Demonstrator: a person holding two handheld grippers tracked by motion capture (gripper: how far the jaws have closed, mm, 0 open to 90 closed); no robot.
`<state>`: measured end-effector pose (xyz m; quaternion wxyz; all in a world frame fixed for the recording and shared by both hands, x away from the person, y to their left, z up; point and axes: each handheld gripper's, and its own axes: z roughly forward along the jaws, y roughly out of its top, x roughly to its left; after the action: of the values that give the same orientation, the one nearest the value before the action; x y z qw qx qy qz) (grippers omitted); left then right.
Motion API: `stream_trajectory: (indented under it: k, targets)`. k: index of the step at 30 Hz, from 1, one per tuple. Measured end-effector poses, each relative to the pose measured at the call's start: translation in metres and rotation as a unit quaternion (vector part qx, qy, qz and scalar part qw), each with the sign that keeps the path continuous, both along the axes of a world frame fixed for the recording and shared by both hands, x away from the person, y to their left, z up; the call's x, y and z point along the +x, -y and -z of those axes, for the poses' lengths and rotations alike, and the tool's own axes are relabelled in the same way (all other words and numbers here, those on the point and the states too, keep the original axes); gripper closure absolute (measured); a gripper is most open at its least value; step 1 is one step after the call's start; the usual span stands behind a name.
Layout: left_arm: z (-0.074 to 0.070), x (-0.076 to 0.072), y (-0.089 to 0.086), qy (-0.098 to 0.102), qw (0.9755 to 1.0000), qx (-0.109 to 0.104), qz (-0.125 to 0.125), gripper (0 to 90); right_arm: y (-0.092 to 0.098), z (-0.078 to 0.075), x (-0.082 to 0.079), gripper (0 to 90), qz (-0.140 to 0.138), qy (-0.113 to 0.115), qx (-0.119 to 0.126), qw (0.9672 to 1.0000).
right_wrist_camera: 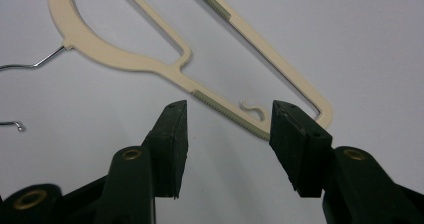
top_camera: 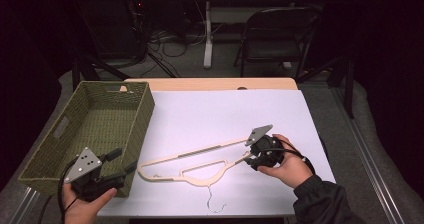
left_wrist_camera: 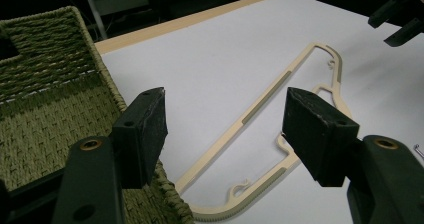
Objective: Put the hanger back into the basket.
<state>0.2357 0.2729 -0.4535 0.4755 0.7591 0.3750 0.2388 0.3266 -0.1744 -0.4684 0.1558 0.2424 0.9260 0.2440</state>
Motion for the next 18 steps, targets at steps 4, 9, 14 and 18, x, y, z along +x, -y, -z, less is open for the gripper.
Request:
stream_trajectory:
  k: [4, 9, 14, 18]
  targets:
    - [0.0, 0.0, 0.001, -0.001, 1.0, 0.001, 0.002, 34.4, -0.012, -0.001, 0.004, 51.3, -0.021, -0.004, -0.011, 0.9997]
    - [0.001, 0.0, 0.0, -0.001, 1.0, 0.0, 0.002, 34.4, -0.026, -0.009, 0.008, 51.3, -0.039, -0.011, -0.019, 0.999]
    - [0.001, 0.001, 0.0, -0.002, 1.0, 0.0, 0.001, 34.4, -0.035, -0.014, 0.016, 50.2, -0.045, -0.016, -0.024, 0.9986]
    - [0.001, 0.001, -0.001, -0.001, 1.0, -0.001, 0.0, 34.4, -0.042, -0.018, 0.023, 49.6, -0.049, -0.025, -0.026, 0.9982]
